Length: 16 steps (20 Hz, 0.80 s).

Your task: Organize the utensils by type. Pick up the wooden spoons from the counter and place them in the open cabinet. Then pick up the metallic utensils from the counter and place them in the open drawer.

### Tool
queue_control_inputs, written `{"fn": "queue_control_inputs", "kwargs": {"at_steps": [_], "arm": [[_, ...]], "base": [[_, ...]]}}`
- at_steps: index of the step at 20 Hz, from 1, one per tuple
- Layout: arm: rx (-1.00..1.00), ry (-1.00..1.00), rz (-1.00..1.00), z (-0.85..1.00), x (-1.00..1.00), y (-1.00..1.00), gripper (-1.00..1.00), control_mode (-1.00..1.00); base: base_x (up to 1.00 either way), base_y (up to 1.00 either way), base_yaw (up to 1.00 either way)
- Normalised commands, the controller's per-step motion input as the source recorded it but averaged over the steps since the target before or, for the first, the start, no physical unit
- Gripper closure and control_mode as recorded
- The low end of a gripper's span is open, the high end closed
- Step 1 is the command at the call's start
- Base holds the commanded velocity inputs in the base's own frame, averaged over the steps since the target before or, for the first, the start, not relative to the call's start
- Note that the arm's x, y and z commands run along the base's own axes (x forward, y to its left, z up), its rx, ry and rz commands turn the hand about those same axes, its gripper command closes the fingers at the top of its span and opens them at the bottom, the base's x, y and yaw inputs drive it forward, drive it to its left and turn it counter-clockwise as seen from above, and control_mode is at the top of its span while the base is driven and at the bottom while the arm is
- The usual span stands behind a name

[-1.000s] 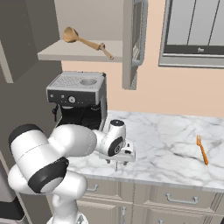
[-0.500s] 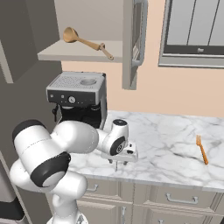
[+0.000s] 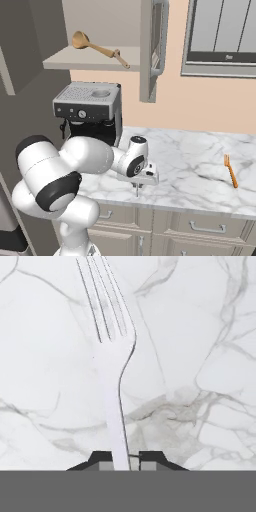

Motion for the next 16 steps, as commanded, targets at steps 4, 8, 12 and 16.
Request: {"fn": "queue_control_inputs", "kwargs": {"at_steps": [4, 8, 12, 16], "arm": [[0.00, 0.00, 0.00, -0.01, 0.00, 0.00, 1.00, -1.00], [0.00, 0.00, 0.00, -0.01, -0.01, 0.02, 1.00, -1.00], [0.00, 0.00, 0.00, 0.18, -0.05, 0.09, 1.00, -1.00], [0.00, -0.05, 0.00, 0.31, -0.10, 0.20, 1.00, -1.00]], "base": [[0.00, 0.00, 0.00], [0.00, 0.00, 0.00], [0.00, 0.00, 0.00], [0.00, 0.00, 0.00]]}}
